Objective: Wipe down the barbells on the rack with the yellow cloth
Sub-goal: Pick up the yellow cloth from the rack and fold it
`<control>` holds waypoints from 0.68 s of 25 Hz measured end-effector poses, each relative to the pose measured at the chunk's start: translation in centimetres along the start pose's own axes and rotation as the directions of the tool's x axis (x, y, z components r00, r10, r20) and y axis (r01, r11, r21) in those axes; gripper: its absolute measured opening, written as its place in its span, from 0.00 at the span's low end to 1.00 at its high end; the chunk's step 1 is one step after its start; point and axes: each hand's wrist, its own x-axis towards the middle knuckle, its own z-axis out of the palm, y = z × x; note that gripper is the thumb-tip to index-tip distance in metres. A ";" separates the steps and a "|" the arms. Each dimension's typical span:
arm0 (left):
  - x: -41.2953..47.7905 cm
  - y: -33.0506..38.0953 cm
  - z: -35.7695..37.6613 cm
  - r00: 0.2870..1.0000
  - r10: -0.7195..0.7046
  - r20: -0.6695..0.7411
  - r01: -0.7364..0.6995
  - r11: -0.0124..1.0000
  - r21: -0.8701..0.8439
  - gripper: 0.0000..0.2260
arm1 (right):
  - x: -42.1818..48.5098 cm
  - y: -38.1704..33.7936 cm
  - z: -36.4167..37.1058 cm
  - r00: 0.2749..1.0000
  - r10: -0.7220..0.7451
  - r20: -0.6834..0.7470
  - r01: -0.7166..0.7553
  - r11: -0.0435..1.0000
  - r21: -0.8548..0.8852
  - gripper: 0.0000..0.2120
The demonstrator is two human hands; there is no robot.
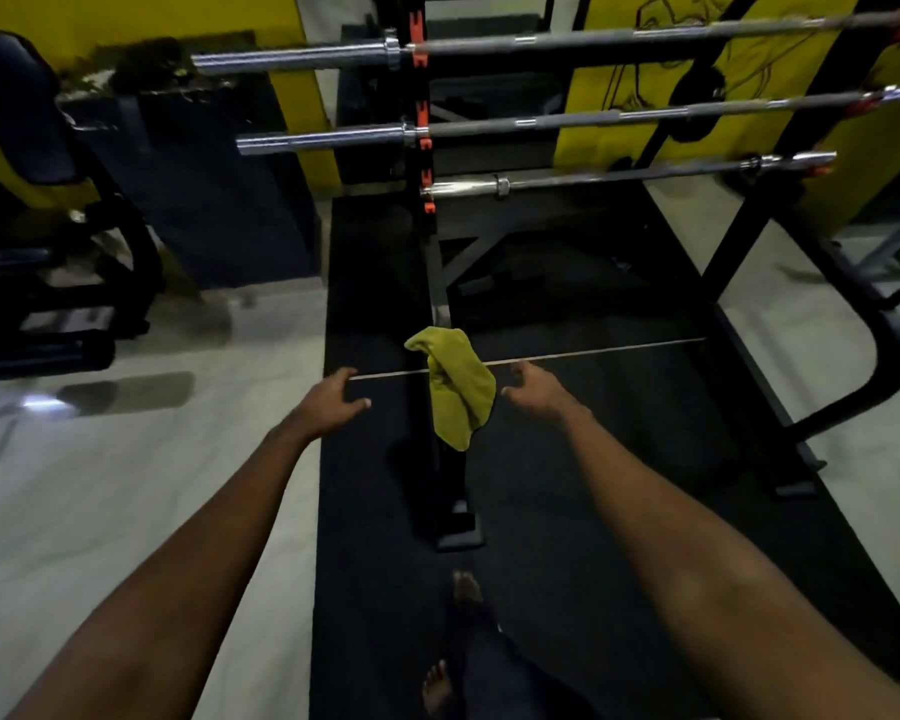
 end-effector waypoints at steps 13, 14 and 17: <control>19.1 -2.9 7.2 0.964 -0.168 0.207 0.174 0.985 -0.014 0.28 | 22.6 6.8 8.8 0.894 0.393 0.217 -0.441 0.857 0.268 0.25; 19.9 -3.4 7.8 0.960 -0.176 0.219 0.183 0.983 -0.014 0.29 | 23.9 7.2 9.7 0.869 0.445 0.218 -0.495 0.801 0.338 0.27; 21.8 -4.4 8.9 0.950 -0.166 0.264 0.170 0.985 0.008 0.29 | 27.0 7.7 12.2 0.797 0.557 0.234 -0.579 0.593 0.559 0.32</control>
